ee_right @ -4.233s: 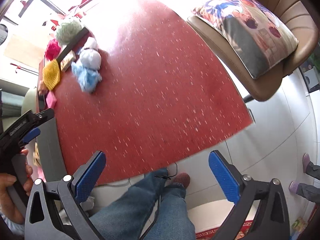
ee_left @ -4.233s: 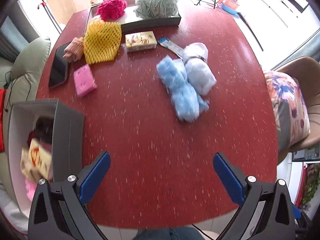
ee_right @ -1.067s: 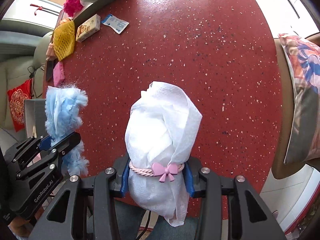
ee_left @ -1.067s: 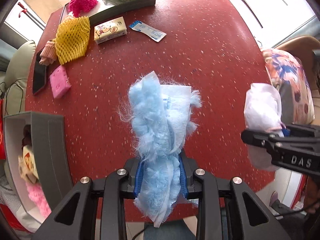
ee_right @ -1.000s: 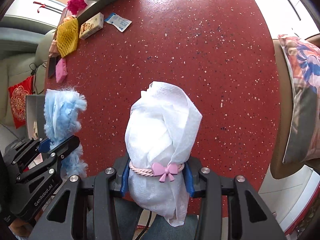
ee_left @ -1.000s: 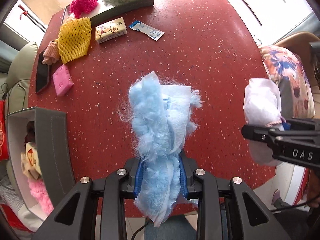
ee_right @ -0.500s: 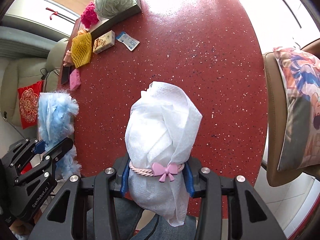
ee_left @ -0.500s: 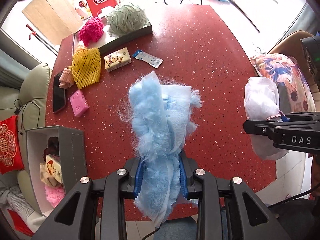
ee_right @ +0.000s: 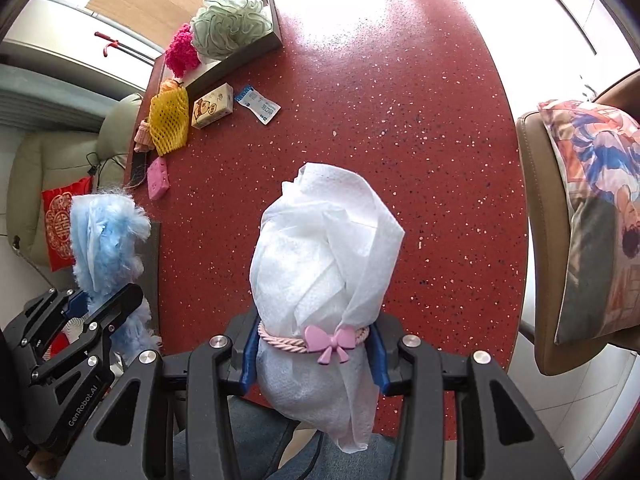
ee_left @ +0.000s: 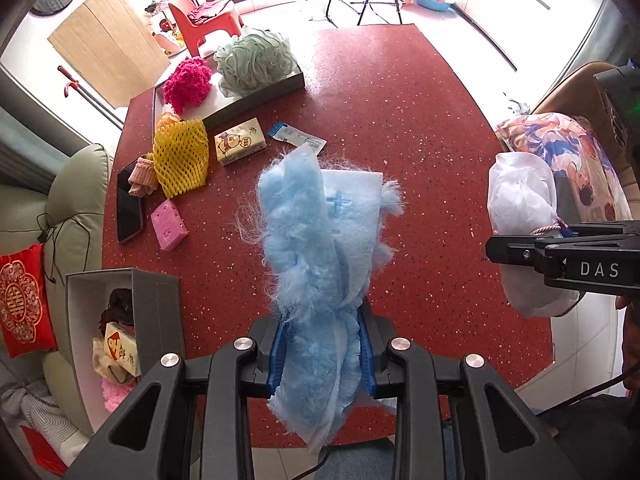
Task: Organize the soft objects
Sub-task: 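Lift the blue cloth and white bow-tied bundle and hold them above the table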
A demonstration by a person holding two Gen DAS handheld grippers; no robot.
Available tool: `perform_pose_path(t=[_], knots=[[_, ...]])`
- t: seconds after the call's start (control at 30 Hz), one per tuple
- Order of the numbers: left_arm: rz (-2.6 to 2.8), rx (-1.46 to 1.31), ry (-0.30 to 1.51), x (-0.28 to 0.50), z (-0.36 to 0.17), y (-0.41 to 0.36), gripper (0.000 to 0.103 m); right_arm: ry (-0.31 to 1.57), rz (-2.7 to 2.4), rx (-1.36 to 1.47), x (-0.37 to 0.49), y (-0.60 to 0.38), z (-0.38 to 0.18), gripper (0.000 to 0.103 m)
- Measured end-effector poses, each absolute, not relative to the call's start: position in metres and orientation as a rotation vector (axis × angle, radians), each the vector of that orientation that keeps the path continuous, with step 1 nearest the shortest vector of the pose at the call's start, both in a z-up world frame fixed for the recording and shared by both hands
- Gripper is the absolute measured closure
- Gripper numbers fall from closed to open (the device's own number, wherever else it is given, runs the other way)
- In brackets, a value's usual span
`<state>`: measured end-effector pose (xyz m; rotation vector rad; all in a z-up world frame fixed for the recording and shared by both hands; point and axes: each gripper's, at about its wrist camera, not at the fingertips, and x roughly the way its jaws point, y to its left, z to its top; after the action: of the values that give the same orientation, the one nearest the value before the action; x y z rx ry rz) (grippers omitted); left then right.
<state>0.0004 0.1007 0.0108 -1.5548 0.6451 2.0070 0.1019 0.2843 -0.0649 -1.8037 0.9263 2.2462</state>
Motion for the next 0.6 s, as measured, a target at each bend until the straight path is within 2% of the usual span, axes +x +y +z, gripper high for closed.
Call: perform_pose_path(t=[0.6], knots=[[1.964, -1.549, 0.65, 0.0011, 0.0063, 0.1066, 0.072, 0.926, 2.221, -1.801, 0.1066, 0.2873, -0.0666, 0.056]])
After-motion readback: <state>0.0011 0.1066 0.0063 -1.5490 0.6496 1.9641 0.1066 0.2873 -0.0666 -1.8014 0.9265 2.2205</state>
